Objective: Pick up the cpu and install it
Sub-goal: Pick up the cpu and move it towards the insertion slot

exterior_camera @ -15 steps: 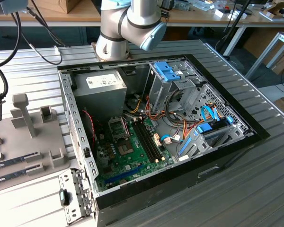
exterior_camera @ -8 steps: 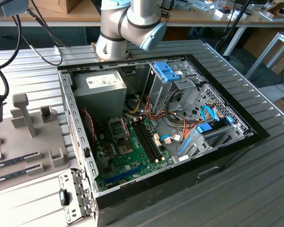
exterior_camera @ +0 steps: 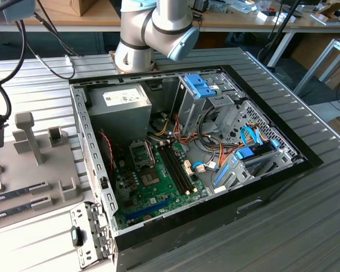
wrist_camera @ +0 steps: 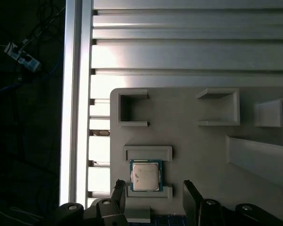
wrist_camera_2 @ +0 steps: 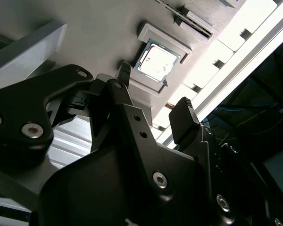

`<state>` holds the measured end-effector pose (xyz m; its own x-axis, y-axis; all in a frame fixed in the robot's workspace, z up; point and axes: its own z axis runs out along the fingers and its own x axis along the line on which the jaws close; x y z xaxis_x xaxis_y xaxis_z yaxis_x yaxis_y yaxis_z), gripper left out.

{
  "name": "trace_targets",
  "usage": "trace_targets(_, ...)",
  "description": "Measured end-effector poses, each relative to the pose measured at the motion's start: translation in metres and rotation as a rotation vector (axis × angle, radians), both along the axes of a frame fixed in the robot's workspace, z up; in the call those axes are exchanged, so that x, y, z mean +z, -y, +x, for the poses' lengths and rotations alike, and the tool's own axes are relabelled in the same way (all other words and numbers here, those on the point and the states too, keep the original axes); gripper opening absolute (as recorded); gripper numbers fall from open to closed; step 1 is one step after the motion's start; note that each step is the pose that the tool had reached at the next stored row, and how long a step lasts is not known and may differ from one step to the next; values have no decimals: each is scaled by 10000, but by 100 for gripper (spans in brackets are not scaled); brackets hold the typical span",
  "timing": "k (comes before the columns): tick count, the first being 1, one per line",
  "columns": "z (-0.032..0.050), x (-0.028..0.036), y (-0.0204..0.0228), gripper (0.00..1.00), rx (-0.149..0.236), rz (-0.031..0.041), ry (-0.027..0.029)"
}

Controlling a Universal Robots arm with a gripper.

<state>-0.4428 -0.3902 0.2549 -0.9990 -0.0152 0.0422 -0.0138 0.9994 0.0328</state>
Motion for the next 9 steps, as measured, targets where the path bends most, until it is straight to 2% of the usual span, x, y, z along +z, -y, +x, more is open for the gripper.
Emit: trace_targets(9, 0, -41, 0, 60, 0, 0, -1)
